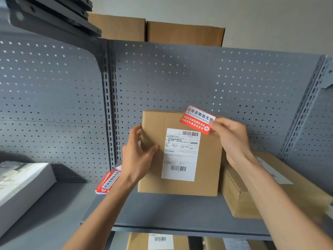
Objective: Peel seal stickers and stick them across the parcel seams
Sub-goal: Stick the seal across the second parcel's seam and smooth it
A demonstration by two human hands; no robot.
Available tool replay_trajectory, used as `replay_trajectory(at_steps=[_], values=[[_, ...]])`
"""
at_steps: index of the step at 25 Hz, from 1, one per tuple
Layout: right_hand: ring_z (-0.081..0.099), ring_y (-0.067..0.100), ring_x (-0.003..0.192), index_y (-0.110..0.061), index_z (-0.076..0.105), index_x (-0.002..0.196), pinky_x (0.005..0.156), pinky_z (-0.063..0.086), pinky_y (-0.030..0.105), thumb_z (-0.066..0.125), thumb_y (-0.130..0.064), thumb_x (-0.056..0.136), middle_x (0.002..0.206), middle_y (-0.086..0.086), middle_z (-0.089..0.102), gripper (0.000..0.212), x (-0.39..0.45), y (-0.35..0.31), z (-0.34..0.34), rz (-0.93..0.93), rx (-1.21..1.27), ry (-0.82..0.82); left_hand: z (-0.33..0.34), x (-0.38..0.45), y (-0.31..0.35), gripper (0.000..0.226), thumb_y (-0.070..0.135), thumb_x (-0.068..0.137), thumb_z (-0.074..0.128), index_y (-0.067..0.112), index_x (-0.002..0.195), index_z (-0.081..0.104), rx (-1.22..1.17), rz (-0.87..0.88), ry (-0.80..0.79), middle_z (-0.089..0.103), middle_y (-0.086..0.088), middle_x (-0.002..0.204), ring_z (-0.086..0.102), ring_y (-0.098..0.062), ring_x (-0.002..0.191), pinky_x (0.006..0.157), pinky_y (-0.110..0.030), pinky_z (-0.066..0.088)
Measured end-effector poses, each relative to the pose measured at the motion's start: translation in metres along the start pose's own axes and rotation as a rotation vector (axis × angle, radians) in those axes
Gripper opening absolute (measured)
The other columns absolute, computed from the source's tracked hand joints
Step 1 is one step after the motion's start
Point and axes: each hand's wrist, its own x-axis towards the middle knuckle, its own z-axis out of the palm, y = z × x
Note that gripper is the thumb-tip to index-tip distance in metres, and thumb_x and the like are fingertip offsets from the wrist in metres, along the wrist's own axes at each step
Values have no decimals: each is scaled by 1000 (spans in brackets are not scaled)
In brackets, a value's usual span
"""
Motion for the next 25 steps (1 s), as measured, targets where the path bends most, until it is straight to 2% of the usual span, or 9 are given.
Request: replay_trajectory(at_steps=[4, 8, 14, 17, 19, 21, 25], values=[[70, 4, 71, -13, 74, 87, 65, 51, 5, 65, -10, 98, 86, -4, 77, 14, -3, -8, 0, -50, -12, 14, -3, -1, 4, 90, 3, 82, 81, 36, 151, 34, 30, 10, -7, 58, 14, 133, 55, -6, 116, 99, -28, 42], [70, 7, 73, -10, 75, 88, 70, 53, 9, 65, -8, 97, 89, 0, 79, 13, -3, -12, -1, -55, 4, 9, -2, -4, 3, 103, 2, 80, 83, 39, 158, 26, 40, 19, -15, 59, 5, 137, 56, -10, 124, 103, -30, 45], [70, -1, 64, -5, 75, 92, 62, 49, 6, 64, -6, 98, 89, 0, 78, 12, -17, -18, -8, -63, 10, -7, -5, -11, -5, 113, 0, 75, 85, 41, 160, 23, 37, 46, -14, 55, 10, 146, 56, -15, 128, 102, -46, 54], [70, -2, 64, -9, 74, 87, 62, 50, 6, 65, -7, 98, 87, -4, 78, 14, -26, -19, -13, -61, 18, -14, -7, -17, -7, 107, 1, 75, 85, 42, 157, 29, 18, 82, -7, 55, 15, 146, 57, -15, 128, 103, -49, 54], [70, -1, 62, -8, 74, 86, 60, 49, 6, 65, -7, 98, 86, -4, 78, 15, -33, -21, -17, -54, 20, -14, -8, -23, -4, 98, 4, 79, 85, 39, 154, 34, -11, 116, 1, 53, 21, 147, 58, -13, 129, 105, -46, 53], [70, 3, 61, -8, 74, 87, 58, 47, 5, 65, -7, 98, 86, 0, 79, 15, -39, -23, -23, -41, 19, -21, -9, -30, 4, 78, 15, 84, 83, 39, 145, 41, -69, 128, 19, 54, 27, 142, 57, -4, 128, 103, -36, 53], [72, 10, 65, -10, 75, 89, 59, 51, 9, 66, -10, 98, 86, 1, 80, 13, -51, -28, -35, -6, 13, -43, -14, -39, 25, 41, 38, 86, 74, 44, 119, 50, -185, 90, 77, 63, 38, 118, 56, 12, 120, 89, -20, 50]])
